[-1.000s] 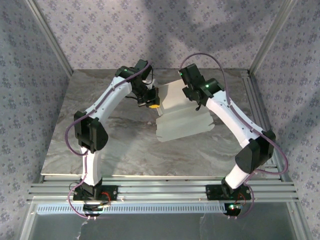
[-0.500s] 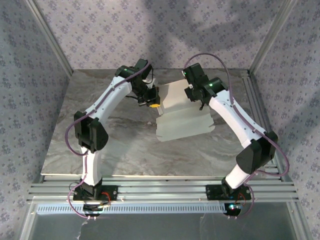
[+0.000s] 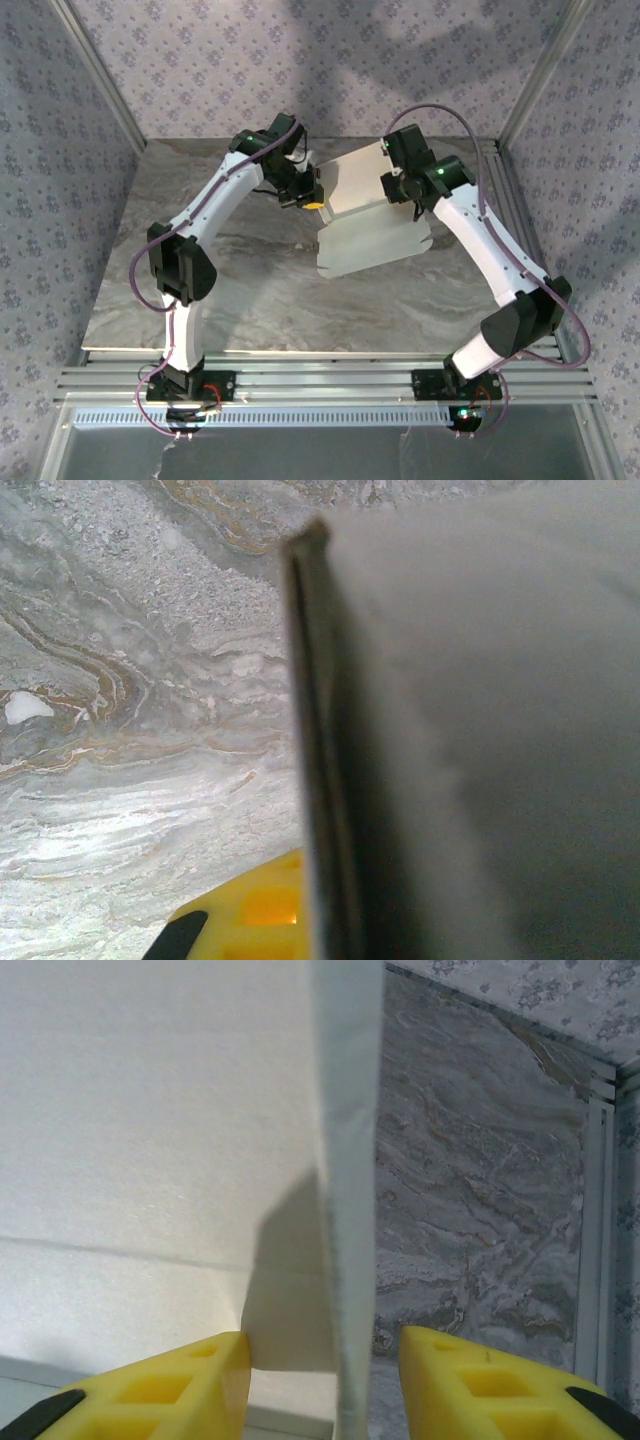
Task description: Fold the paper box
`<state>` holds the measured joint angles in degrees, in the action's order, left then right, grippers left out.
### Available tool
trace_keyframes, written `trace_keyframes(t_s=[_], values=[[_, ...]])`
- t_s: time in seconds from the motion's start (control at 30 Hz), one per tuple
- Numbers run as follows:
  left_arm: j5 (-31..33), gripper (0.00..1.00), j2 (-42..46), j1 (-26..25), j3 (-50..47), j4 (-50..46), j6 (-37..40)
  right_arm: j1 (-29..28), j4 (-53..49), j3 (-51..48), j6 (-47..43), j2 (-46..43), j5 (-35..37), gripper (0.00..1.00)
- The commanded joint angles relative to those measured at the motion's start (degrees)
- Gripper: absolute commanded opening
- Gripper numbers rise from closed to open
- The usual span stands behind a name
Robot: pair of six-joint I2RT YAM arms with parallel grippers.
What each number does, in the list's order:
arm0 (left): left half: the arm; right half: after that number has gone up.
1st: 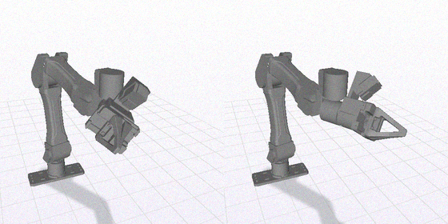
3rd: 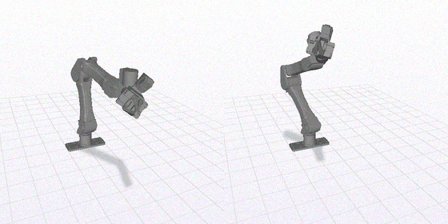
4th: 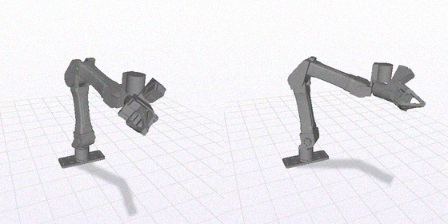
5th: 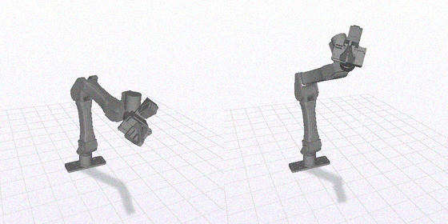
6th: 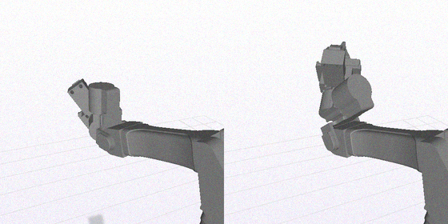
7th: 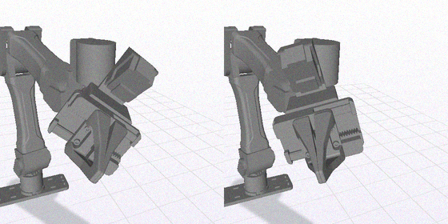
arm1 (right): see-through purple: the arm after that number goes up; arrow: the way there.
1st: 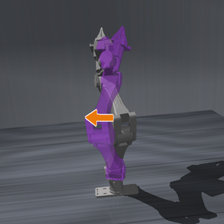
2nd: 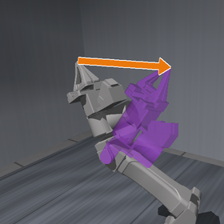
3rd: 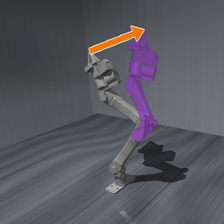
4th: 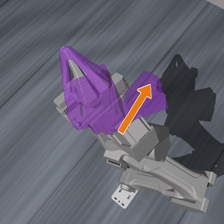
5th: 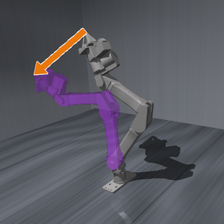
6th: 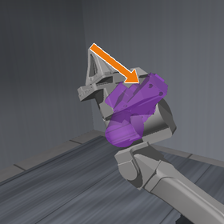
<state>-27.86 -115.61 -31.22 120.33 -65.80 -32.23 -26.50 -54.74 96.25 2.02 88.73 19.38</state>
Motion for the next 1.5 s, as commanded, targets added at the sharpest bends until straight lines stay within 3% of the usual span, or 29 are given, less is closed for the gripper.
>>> trace_keyframes(t_s=[0.0,0.13,0.47,0.83,1.47], values=[[-1.85,0.00,-0.05,-0.47,2.14,0.28,-0.40,0.83,-0.57,-0.38,1.17,-0.52,-0.71,0.43],[-1.98,0.00,-0.05,-0.63,2.19,0.41,-0.33,1.07,-0.17,2.54,-0.23,2.35,1.64,0.37],[-1.84,0.00,-0.32,-0.90,2.45,-0.55,-0.34,-1.83,1.70,5.71,-2.29,7.72,11.04,0.00],[0.72,0.00,-1.06,-1.03,2.49,-2.13,-1.23,-4.19,-0.80,4.58,-0.67,7.40,13.14,0.00],[10.63,0.00,-3.11,-1.76,0.17,-7.40,-0.46,-6.10,-11.34,3.54,15.09,9.86,7.90,0.00]])
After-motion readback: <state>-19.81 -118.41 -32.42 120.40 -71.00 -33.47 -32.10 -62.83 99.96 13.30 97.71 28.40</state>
